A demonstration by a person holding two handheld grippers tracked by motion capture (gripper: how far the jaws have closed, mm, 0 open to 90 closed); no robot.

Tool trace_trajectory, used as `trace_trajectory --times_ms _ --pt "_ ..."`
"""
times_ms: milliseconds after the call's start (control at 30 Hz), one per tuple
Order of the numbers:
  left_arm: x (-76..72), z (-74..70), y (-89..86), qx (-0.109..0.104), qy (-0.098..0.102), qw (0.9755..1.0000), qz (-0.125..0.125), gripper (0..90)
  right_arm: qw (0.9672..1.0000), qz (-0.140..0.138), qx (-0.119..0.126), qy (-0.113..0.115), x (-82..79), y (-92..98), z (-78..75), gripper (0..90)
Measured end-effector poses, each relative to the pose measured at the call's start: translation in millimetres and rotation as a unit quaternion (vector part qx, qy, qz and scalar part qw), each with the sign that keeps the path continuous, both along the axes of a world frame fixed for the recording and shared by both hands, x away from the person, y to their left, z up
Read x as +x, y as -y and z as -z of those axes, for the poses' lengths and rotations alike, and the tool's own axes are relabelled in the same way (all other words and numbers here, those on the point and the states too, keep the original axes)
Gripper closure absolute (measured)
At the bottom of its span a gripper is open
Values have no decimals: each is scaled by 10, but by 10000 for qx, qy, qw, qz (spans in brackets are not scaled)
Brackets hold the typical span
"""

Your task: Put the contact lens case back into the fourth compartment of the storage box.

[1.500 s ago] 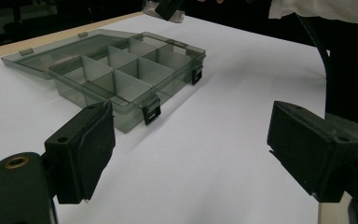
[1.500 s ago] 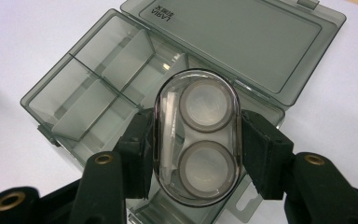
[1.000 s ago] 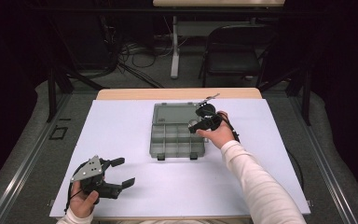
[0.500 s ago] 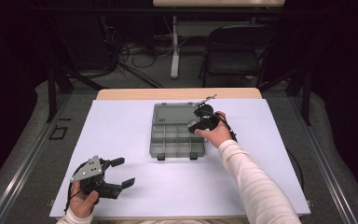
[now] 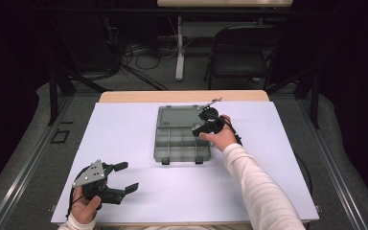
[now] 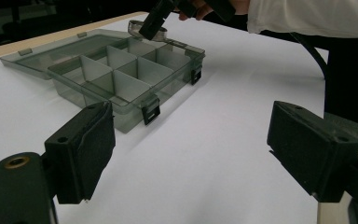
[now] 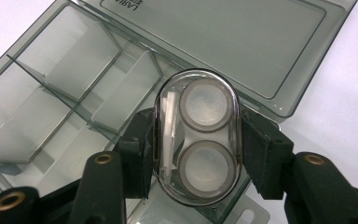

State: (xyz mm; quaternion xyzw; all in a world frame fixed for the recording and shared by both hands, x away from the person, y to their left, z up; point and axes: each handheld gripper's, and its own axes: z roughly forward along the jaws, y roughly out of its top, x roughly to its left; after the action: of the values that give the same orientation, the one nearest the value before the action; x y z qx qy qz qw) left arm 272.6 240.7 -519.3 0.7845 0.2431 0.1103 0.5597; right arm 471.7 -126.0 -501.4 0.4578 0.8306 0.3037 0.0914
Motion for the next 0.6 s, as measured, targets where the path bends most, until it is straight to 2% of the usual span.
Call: trace_trajectory --times_ms 600 --pt "0 0 0 -1 -1 10000 4 156 10000 3 -38 -33 29 -11 51 484"
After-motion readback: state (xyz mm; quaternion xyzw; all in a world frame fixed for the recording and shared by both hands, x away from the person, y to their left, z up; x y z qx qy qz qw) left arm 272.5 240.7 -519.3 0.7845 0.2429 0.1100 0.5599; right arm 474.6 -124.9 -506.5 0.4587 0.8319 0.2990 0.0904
